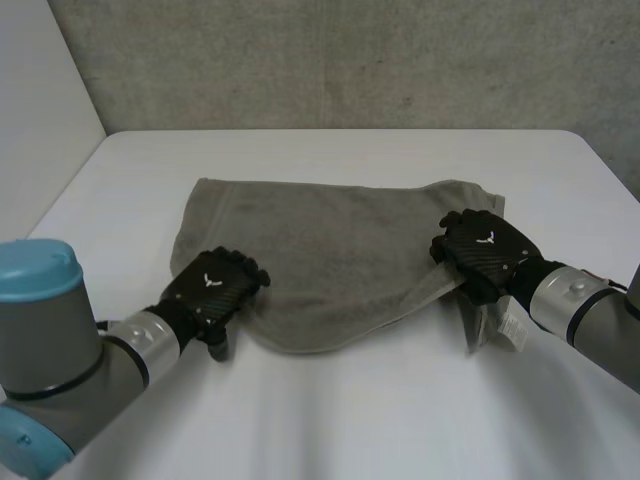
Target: Fold the towel.
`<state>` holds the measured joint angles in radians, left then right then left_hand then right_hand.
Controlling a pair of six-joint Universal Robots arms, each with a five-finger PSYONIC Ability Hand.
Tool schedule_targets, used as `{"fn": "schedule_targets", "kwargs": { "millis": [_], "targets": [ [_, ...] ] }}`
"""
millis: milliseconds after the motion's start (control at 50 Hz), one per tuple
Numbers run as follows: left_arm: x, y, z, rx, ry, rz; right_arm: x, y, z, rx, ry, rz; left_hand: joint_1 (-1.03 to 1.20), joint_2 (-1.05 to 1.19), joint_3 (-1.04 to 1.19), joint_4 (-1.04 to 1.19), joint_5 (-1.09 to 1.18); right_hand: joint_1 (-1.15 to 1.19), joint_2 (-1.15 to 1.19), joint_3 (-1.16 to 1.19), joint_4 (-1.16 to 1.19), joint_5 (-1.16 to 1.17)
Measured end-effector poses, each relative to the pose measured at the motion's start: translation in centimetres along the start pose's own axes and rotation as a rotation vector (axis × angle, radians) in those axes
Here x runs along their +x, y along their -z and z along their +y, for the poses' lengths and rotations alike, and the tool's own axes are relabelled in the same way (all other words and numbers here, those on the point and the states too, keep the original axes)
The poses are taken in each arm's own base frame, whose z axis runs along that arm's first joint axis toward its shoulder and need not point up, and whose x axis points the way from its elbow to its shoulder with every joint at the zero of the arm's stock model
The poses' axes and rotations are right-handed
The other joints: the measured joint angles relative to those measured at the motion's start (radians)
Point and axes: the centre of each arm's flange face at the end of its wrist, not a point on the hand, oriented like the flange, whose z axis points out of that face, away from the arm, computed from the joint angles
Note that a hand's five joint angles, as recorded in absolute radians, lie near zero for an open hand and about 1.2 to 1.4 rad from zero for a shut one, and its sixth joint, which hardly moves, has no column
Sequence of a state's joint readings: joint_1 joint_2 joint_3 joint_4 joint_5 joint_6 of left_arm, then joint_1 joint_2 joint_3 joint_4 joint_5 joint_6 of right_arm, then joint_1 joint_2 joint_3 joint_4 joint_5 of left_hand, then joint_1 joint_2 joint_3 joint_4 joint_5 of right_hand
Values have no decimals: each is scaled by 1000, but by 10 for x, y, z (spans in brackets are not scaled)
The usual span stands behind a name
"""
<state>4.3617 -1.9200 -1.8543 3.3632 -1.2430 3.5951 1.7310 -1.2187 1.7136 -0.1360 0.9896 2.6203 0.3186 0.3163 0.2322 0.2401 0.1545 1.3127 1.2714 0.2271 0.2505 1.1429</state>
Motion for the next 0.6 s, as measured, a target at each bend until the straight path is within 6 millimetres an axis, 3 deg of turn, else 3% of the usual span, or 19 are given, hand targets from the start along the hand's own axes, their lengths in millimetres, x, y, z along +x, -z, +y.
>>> {"fn": "schedule_targets", "kwargs": {
  "millis": [200, 400, 600],
  "targets": [
    [7, -3, 8, -38, 54, -85, 6, -3, -4, -5, -99, 44, 4, 6, 0, 0, 6, 0, 0, 0, 0, 0],
    [1, -26, 0, 39, 99, -106, 30, -14, -3, -17, -351, 183, 4, 6, 0, 0, 7, 0, 0, 0, 0, 0],
    [-2, -51, 2, 51, 98, -113, 32, -17, 1, -21, -400, 180, 26, 28, 0, 0, 26, 0, 0, 0, 0, 0]
  ]
}}
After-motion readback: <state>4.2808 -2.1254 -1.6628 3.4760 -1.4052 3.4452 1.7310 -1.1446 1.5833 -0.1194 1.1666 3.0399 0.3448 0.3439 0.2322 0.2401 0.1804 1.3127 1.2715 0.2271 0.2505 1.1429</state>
